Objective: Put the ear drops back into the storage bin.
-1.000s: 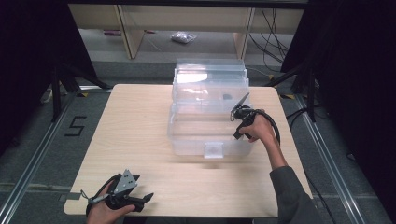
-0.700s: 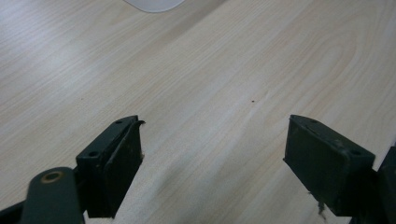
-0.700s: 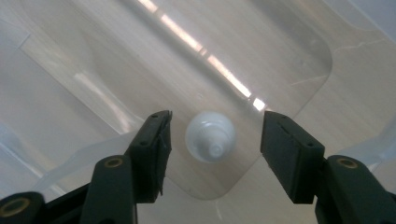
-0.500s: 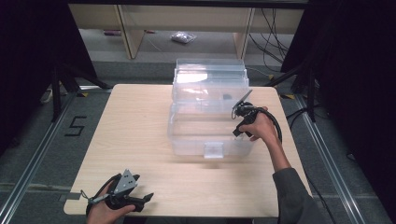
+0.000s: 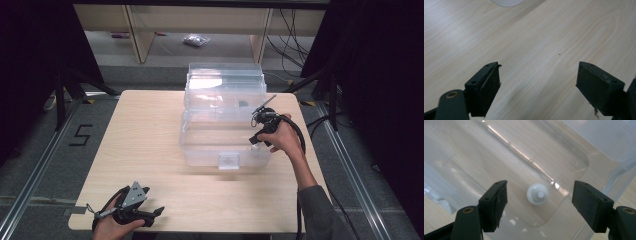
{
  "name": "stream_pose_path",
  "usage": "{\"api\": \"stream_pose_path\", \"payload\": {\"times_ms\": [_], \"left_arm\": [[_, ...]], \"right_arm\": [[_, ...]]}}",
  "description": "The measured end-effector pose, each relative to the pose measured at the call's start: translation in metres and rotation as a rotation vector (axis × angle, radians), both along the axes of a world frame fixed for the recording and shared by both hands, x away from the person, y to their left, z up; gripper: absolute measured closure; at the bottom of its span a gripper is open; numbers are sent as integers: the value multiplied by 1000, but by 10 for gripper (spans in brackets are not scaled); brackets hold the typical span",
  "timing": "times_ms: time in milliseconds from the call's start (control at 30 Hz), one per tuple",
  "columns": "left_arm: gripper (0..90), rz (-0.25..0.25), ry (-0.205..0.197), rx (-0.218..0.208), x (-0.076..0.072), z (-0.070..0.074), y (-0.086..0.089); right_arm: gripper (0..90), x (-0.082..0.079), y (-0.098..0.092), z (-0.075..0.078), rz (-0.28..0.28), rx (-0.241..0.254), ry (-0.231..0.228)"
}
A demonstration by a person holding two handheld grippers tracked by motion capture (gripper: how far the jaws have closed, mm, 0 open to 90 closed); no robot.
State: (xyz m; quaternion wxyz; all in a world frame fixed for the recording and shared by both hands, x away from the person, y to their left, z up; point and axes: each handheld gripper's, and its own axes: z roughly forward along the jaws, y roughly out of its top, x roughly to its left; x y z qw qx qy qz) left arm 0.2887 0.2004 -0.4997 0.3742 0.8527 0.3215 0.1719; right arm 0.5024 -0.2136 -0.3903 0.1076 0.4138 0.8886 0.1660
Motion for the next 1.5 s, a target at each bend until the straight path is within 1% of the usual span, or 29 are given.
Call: {"api": "stream_pose_path", "payload": {"times_ms": [33,67,100,133,200,267,300,333,400,500,633,667,700,767,800,833,900,1000,1033,1067,1167,1200,1233,1267,1300,1333,1400,1433,1500], "left_arm": [[185,4,4,-20,-1,-1,-1],[184,4,4,-18,-1,-1,-1],[185,4,3,-19,-1,-1,-1],[185,4,3,-19,-1,-1,-1],[185,3,4,-19,-1,-1,-1],[185,0,2,3,0,0,0],[185,2,-1,0,0,0,0],[185,1,-1,0,0,0,0],[184,2,-3,1,0,0,0],[185,2,-6,8,1,0,0],[185,1,-1,2,0,0,0],[185,1,0,1,0,0,0],[185,2,-2,4,0,0,0],[185,0,-1,3,0,0,0],[185,1,-1,3,0,0,0],[184,2,-1,3,0,0,0],[185,0,-2,8,0,0,0],[185,-1,-2,10,0,0,0],[185,0,-2,9,0,0,0],[184,3,-2,4,0,0,0],[185,1,-1,3,0,0,0],[185,2,-1,0,0,0,0],[185,4,1,-11,-1,-1,-1],[185,6,2,-19,-1,-1,-1],[184,4,-2,3,0,0,0],[185,6,-4,9,0,0,0],[185,5,1,-11,-1,-1,-1],[185,6,2,-19,-1,-1,-1],[185,2,-1,-1,-1,0,0]], "right_arm": [[292,-2,1,1,-19,5,17],[291,-2,0,1,1,17,29],[290,-4,0,3,-4,5,10],[289,-4,0,3,-1,8,2],[287,-6,-1,5,2,13,-3],[286,-7,-1,7,0,17,-10],[286,-8,-1,7,4,20,-13],[286,-8,-2,9,18,24,-2],[285,-12,-2,11,6,22,-30],[284,-16,-1,13,4,36,-30],[281,-21,-1,15,8,48,-40],[281,-22,-1,15,29,44,-55],[280,-24,-1,15,9,51,-39],[279,-26,-2,17,29,45,-57],[279,-28,-2,18,13,53,-44],[279,-29,-3,19,22,57,-55],[279,-31,-3,21,13,69,-52],[279,-34,-5,23,31,70,-69],[279,-35,-6,22,20,79,-60],[279,-35,-7,22,11,69,-68],[279,-36,-10,22,18,78,-81],[280,-38,-10,22,1,79,-68],[280,-38,-10,22,20,82,-74],[280,-39,-11,22,19,83,-75],[280,-40,-12,23,16,91,-75],[279,-42,-12,23,7,90,-81],[279,-44,-12,24,12,98,-79],[280,-45,-12,24,11,96,-89],[280,-49,-12,24,3,103,-83]]}}
